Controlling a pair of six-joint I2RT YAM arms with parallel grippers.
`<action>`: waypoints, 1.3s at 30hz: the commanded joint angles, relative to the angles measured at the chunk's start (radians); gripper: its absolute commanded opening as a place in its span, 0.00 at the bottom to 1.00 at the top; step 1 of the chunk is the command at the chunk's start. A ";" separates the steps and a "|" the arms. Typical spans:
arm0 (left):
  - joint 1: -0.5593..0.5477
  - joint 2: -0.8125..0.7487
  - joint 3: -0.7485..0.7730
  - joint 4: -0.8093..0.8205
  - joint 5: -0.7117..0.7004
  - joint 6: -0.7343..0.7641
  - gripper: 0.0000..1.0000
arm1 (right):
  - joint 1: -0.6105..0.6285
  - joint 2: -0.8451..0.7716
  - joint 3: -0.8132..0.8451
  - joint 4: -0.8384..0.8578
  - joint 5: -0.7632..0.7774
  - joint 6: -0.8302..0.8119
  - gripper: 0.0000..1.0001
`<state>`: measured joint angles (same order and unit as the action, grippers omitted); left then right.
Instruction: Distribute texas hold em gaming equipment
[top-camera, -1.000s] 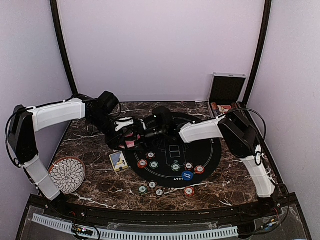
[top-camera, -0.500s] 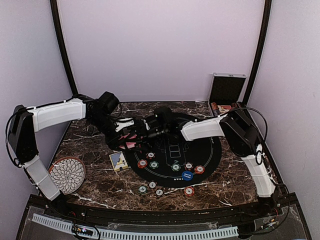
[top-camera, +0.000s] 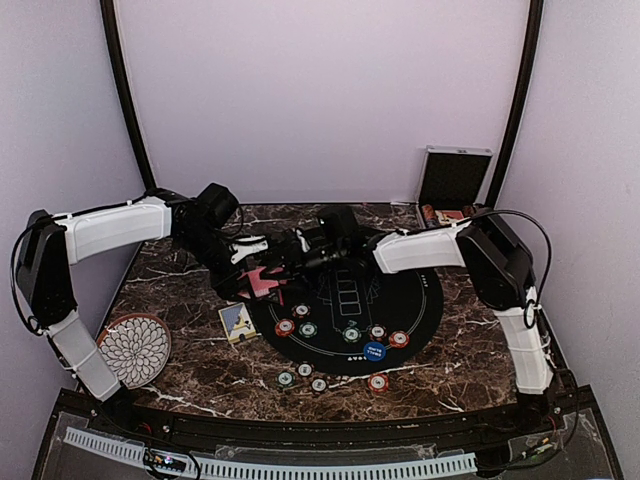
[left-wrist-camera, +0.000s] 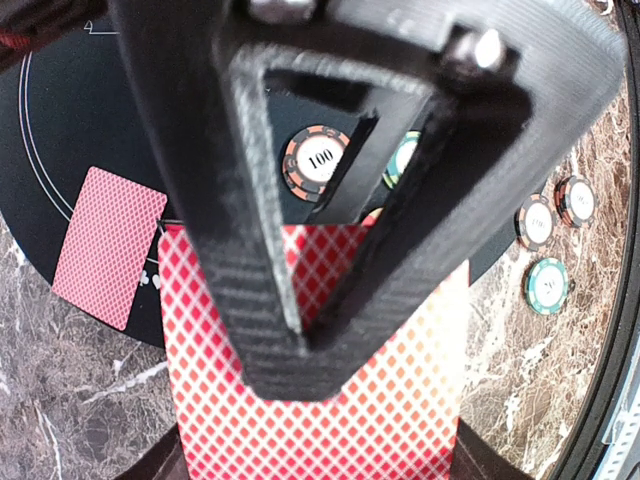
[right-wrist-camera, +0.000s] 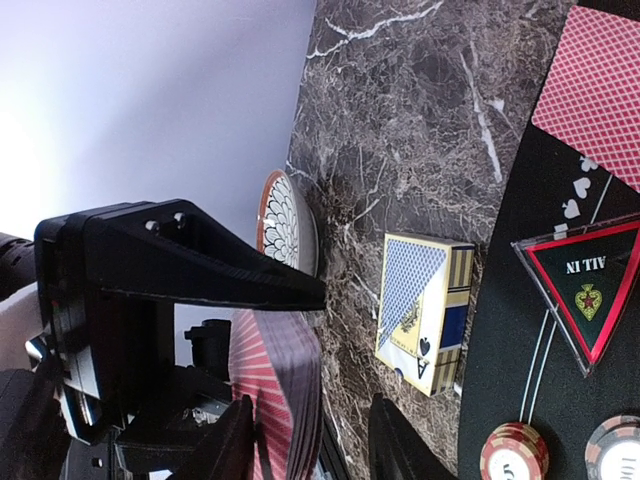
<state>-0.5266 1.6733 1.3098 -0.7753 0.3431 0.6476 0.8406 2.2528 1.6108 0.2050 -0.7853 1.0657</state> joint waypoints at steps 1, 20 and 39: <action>-0.004 -0.043 -0.003 -0.009 0.011 0.002 0.00 | -0.012 -0.070 -0.018 -0.016 0.018 -0.021 0.34; -0.003 -0.034 -0.012 -0.007 -0.008 0.003 0.00 | -0.046 -0.160 -0.166 0.245 -0.051 0.172 0.00; -0.004 -0.045 -0.029 -0.020 -0.021 0.007 0.00 | -0.400 -0.156 -0.162 0.001 -0.072 -0.028 0.00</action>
<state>-0.5266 1.6733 1.2915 -0.7769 0.3122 0.6491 0.5175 2.0926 1.3903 0.2920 -0.8677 1.1267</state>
